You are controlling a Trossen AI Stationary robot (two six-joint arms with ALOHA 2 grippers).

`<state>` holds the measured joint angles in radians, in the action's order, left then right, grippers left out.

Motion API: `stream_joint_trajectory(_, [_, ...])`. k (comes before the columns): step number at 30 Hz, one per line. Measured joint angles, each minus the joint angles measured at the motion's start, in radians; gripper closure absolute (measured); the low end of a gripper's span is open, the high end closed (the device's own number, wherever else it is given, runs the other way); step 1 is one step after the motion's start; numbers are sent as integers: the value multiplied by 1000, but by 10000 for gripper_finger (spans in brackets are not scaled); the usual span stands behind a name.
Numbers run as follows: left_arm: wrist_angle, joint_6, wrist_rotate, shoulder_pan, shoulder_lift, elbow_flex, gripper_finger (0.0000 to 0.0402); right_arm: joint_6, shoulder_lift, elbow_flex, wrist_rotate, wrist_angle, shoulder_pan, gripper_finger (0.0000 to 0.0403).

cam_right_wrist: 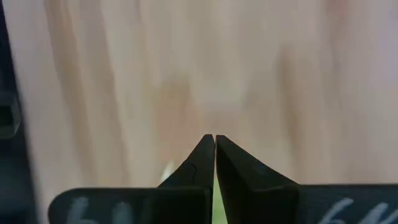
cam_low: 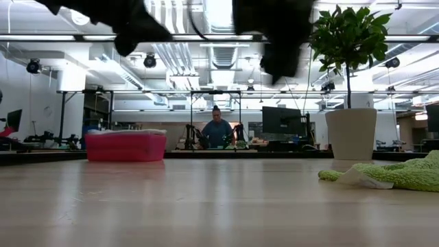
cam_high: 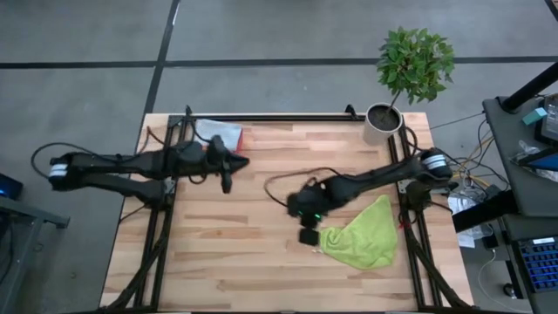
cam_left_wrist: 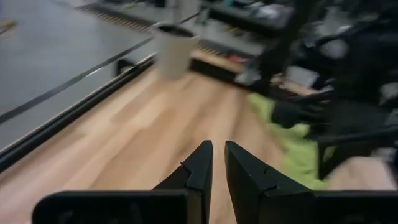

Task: Fold microfiber towels
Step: Fold the light green microfiber cloth

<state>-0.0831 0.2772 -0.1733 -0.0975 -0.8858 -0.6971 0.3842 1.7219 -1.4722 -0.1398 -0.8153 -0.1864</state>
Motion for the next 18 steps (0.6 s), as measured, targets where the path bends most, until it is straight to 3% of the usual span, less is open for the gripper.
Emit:
stream_joint_trajectory(6, [165, -2, -1, 107, -138, -2, 373, 316, -129, 190, -181, -21, -109, 379])
stream_joint_trajectory(11, [244, 4, -2, 151, -240, -3, 373, 497, -155, 307, -174, -28, -176, 327])
stream_joint_trajectory(18, [312, 6, -2, 179, -324, -6, 373, 539, -136, 428, -174, 53, -235, 241])
